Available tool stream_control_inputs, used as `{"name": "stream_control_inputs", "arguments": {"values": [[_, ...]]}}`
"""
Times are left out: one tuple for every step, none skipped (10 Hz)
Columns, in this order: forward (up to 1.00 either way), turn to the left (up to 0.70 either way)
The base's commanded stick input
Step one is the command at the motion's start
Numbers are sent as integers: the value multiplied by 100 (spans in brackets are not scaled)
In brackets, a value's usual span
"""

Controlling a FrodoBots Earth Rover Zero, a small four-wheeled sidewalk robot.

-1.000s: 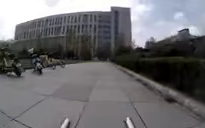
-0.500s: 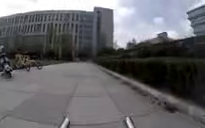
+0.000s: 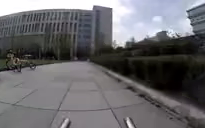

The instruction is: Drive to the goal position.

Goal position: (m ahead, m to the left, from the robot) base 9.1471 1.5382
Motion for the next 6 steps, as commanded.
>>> {"name": "stream_control_inputs", "arguments": {"values": [[0,0],[0,0],[0,0],[0,0],[0,0],[0,-53]]}}
